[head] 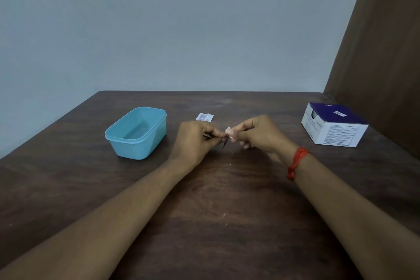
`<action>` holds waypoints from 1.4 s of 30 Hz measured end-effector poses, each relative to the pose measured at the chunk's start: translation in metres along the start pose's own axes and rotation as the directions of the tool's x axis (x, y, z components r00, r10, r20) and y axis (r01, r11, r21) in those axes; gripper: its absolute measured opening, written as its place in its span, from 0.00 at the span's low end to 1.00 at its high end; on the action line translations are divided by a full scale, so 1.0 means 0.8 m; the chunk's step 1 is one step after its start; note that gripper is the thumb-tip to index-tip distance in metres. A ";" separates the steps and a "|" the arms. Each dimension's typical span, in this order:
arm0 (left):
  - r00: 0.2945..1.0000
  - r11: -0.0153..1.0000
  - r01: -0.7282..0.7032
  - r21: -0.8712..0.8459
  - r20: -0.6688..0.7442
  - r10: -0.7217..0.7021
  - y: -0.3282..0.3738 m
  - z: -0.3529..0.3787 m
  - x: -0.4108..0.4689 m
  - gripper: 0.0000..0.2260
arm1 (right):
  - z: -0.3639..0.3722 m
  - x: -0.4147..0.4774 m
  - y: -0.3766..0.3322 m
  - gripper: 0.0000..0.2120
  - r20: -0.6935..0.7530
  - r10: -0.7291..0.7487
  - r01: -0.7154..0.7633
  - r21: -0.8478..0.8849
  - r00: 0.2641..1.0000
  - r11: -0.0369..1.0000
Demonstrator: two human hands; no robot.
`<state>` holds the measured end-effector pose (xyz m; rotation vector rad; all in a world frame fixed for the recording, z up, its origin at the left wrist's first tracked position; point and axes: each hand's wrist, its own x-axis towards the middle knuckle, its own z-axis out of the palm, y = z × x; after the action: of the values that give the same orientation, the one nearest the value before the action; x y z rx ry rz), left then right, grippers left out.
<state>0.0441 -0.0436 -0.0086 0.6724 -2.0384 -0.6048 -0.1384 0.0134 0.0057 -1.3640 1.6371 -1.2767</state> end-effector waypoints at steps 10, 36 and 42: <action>0.921 0.773 0.386 -0.504 0.173 -0.348 -0.007 -0.014 0.007 0.14 | 0.006 0.000 -0.010 0.06 0.003 -0.263 0.263 -0.019 0.965 0.965; 0.975 0.921 0.223 -0.321 0.055 -0.217 -0.008 -0.009 0.012 0.16 | 0.007 -0.008 -0.014 0.04 0.038 -0.168 0.167 0.010 0.985 0.986; 0.942 0.708 0.331 -0.624 0.169 -0.292 0.000 -0.008 0.009 0.11 | 0.008 -0.010 -0.023 0.06 0.071 -0.027 -0.007 0.439 0.997 0.899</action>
<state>0.0461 -0.0491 -0.0009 0.5736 -1.5976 -1.4650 -0.1244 0.0198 0.0202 -1.1229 1.1929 -1.4722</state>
